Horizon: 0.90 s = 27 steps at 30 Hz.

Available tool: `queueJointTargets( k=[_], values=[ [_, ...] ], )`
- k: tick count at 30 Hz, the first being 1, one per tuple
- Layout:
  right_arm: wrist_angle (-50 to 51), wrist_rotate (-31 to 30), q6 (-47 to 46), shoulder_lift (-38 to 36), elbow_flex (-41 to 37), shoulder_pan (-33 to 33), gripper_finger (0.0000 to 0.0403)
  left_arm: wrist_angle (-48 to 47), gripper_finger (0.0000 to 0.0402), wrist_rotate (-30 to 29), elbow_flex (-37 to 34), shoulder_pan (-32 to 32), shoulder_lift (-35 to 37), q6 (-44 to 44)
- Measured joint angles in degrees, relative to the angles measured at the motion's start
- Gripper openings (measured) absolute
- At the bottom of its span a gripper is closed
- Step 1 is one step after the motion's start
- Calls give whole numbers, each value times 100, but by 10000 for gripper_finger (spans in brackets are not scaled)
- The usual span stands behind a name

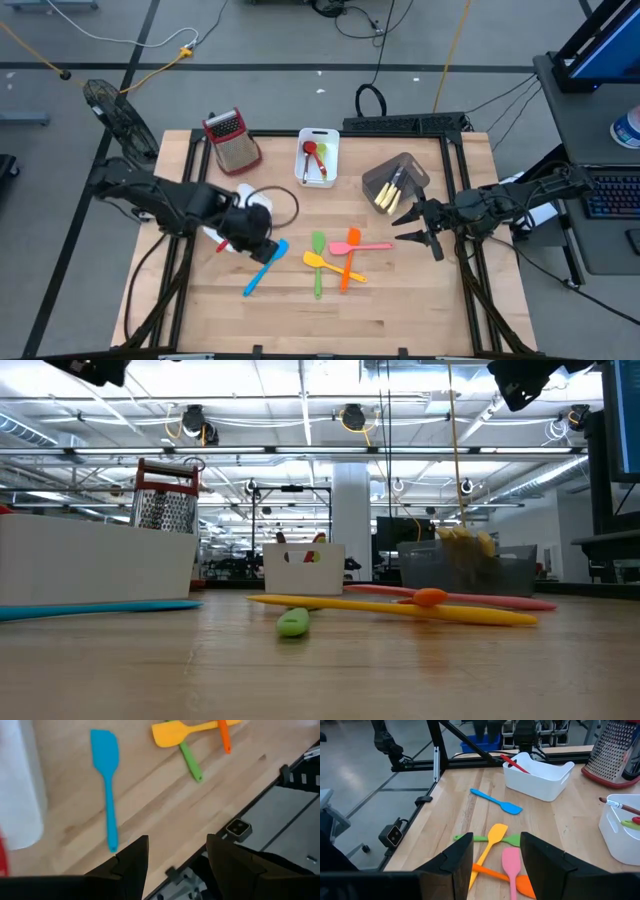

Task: Pick & Place Kitchen Items
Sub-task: Put the blue spatula into the bottom white bin

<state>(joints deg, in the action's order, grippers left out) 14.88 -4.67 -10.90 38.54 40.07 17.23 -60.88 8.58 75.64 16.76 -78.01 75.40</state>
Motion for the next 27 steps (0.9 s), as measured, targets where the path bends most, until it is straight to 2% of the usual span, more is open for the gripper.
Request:
queueJointTargets(
  k=[8,15,27],
  values=[
    [0,0,2,2,0,-1,155,580,202,-213,-1,612,-792,233],
    [0,0,2,0,0,0,155,485,202,-1049,-1,975,-1470,183],
    [0,0,0,2,0,0,155,92,202,-999,-1,1232,-2433,142]
  ],
)
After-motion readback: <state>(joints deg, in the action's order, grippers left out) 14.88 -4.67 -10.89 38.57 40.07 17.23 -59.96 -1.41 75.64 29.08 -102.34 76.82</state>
